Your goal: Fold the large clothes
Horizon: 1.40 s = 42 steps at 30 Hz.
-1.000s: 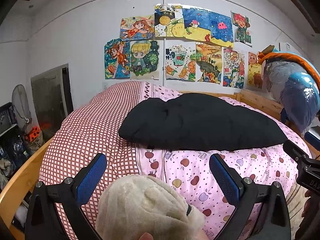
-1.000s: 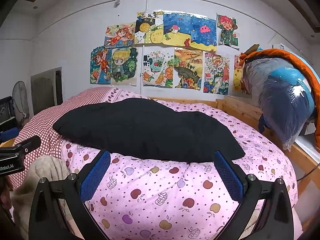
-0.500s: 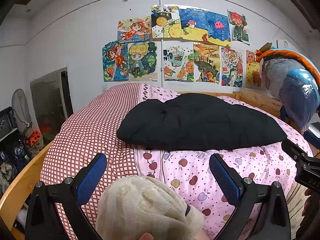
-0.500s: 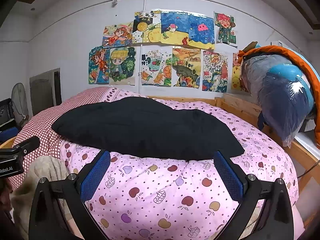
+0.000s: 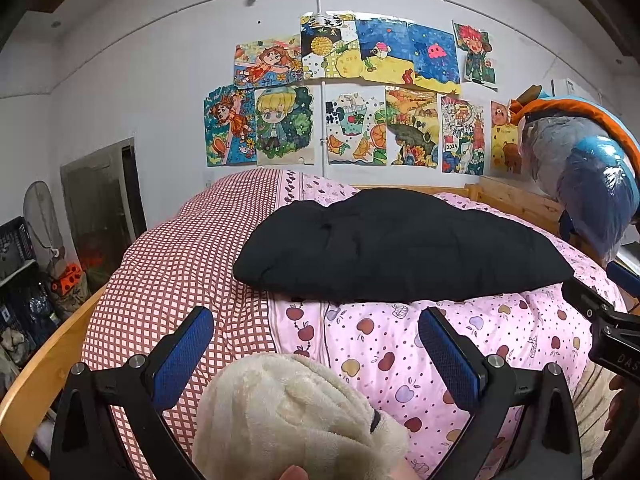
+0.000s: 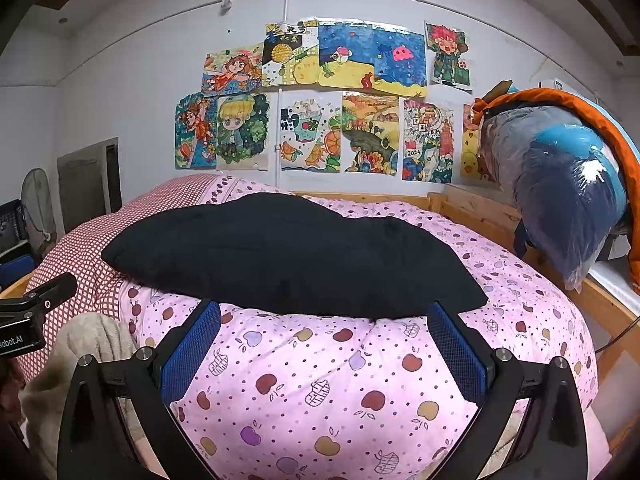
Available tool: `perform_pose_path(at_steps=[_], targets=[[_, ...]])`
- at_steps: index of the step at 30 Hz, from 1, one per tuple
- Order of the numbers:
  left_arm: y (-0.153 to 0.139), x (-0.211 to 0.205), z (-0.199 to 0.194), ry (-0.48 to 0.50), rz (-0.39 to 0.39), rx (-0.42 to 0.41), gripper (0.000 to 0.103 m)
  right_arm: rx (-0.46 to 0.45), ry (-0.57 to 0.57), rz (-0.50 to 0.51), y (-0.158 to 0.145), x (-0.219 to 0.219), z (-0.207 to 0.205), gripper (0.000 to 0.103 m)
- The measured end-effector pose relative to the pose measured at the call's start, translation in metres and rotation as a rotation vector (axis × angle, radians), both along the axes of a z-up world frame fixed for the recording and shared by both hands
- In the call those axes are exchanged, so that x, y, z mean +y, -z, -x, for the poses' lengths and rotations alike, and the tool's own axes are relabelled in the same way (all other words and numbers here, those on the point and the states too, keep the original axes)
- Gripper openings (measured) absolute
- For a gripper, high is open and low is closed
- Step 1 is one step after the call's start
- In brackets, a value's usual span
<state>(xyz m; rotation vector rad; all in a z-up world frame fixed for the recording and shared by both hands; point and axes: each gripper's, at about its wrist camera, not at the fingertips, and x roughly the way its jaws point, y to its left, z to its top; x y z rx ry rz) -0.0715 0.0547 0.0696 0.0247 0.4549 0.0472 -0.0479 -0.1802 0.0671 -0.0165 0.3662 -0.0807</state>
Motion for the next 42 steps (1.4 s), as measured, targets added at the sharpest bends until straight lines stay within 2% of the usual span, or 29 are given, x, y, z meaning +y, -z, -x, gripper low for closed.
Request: perform_pose_path(at_steps=[42], targets=[[0.0009,0.0038,-0.0004,0.004,-0.010,-0.001,0.103,0.002,0.001,-0.002,0.0032,0.0038,0.0010,0.102]])
